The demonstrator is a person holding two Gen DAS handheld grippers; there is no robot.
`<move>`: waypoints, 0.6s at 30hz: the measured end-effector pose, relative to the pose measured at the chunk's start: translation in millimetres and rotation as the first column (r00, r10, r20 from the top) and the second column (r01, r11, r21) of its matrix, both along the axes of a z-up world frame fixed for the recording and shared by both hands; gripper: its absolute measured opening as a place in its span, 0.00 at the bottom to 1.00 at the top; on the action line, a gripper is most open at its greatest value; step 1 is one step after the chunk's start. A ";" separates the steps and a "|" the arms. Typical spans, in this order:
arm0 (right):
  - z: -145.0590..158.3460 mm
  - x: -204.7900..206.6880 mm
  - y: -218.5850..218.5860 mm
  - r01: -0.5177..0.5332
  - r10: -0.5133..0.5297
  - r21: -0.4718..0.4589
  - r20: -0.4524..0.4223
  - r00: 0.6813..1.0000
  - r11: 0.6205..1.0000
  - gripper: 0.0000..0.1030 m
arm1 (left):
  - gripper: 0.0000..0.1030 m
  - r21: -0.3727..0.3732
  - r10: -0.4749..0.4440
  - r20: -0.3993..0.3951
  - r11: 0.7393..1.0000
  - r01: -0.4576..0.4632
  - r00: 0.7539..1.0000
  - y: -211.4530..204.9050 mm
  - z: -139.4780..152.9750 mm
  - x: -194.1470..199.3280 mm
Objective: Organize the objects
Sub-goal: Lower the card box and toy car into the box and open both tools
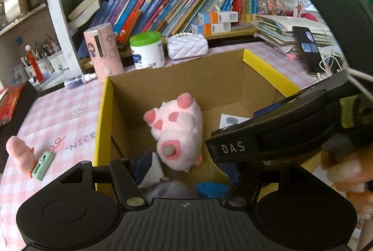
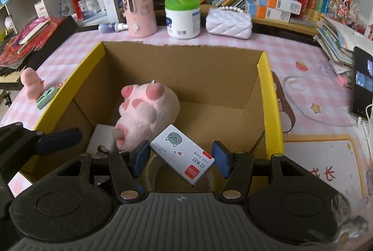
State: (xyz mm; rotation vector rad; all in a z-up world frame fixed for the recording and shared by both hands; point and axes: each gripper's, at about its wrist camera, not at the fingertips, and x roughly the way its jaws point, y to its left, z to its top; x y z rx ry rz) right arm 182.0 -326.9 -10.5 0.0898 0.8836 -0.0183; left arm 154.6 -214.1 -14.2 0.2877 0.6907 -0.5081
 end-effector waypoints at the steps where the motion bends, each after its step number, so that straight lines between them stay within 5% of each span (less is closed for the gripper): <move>1: -1.4 0.8 0.0 -0.001 0.001 0.002 -0.005 1.000 1.000 0.55 | 0.65 -0.003 0.004 0.002 1.000 -0.004 1.000 1.1 0.6 -0.5; 8: -2.1 1.6 0.3 0.009 -0.009 0.004 -0.014 1.000 1.000 0.57 | 0.70 -0.014 0.020 0.029 1.000 -0.020 0.999 11.5 7.3 -8.3; 18: 34.2 -30.4 7.3 0.053 -0.055 0.021 0.116 0.992 0.998 0.65 | 0.79 -0.073 0.005 0.069 0.997 0.000 0.998 27.4 23.5 -33.9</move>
